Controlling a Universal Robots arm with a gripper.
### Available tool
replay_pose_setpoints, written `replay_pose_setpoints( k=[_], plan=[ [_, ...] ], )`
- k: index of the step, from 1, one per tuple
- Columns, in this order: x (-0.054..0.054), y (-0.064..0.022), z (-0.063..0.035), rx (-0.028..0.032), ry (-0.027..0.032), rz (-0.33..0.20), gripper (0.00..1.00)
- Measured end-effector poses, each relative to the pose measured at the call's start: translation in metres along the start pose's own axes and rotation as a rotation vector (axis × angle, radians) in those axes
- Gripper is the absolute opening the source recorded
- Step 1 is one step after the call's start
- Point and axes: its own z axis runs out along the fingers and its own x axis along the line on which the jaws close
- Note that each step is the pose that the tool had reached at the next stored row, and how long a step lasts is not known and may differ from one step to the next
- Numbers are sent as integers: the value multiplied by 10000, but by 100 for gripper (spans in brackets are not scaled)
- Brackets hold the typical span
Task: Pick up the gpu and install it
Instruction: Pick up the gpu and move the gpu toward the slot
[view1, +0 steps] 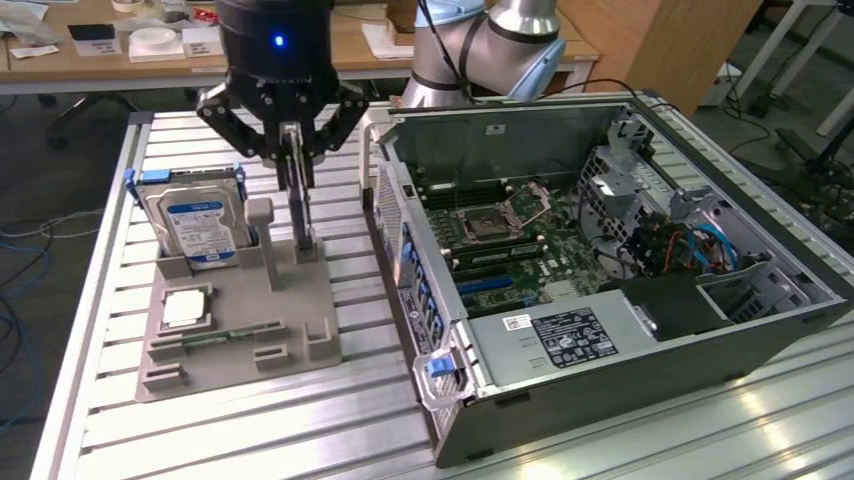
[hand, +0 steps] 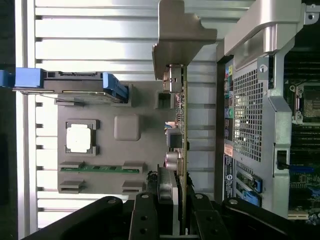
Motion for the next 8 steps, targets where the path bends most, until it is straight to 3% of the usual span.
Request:
replay_pose_setpoints(
  k=[5, 8],
  plan=[
    [1, 9, -190, 0, 2, -1, 28],
    [1, 9, -198, -35, 0, -1, 28]
  ],
)
